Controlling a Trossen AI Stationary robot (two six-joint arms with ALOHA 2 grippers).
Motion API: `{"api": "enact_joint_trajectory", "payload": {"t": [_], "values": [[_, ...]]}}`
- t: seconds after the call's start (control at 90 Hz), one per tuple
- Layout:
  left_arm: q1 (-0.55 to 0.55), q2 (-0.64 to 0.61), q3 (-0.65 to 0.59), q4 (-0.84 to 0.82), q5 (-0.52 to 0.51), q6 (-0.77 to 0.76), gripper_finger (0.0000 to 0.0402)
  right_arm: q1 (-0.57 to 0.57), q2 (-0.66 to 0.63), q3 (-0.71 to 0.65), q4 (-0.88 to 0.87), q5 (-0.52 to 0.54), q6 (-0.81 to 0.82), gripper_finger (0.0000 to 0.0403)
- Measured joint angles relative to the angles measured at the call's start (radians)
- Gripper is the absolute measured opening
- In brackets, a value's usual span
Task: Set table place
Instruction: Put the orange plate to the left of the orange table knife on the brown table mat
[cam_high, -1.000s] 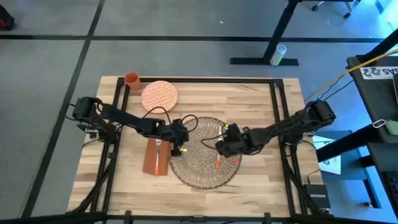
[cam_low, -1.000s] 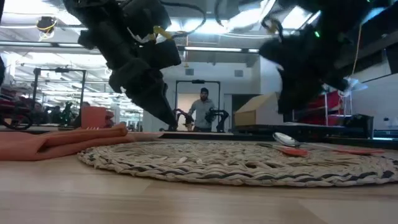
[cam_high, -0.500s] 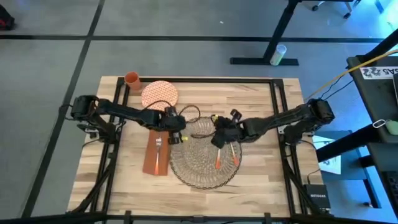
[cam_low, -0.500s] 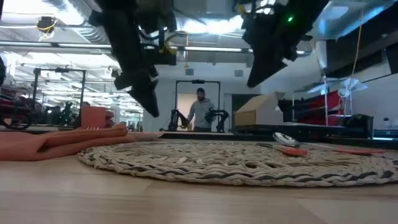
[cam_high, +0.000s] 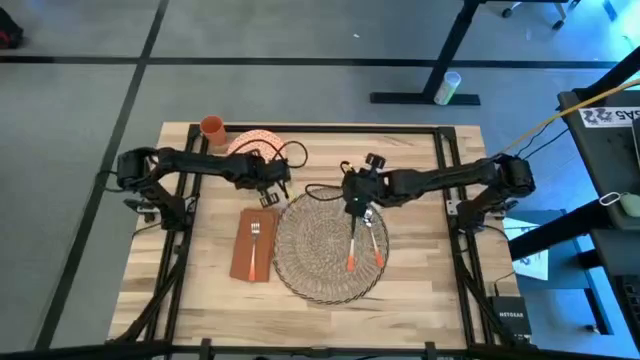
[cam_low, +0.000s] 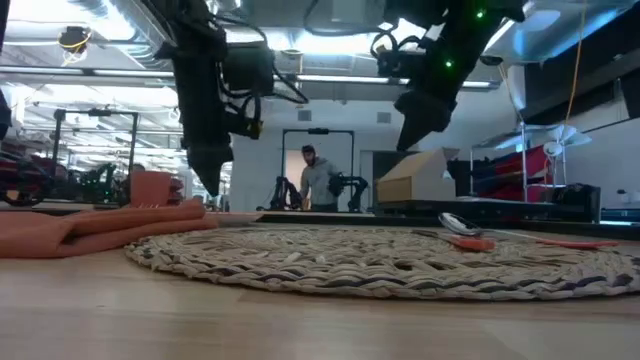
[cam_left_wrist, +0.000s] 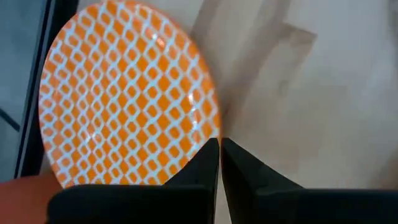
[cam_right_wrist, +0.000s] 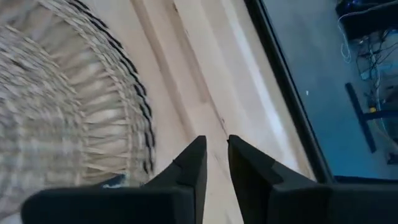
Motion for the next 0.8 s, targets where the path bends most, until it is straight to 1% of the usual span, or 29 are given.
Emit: {"api": "enact_joint_trajectory", "payload": {"t": [0.133,0.244,0.3,0.578,0.8], "values": [[0.012,0.002,0.0,0.002,0.011,0.015,0.0,-0.024,0.0,0.0,-0.001,-0.008,-0.044,0.0053],[0.012,0.003,0.0,-0.004,0.089,0.034,0.0006,-0.038,0.0,0.0,-0.003,-0.009,-0.078,0.0053],[0.009,0.005,-0.001,-0.004,0.113,0.033,0.0013,-0.046,0.0,0.0,-0.003,-0.009,-0.098,0.0053],[0.012,0.058,-0.002,0.003,0.116,0.031,0.0068,-0.065,0.0,0.0,-0.003,-0.007,-0.15,0.0053],[0.045,0.115,-0.002,0.01,0.09,0.023,0.0106,-0.064,0.0,0.0,-0.002,-0.007,-0.154,0.0053]]}}
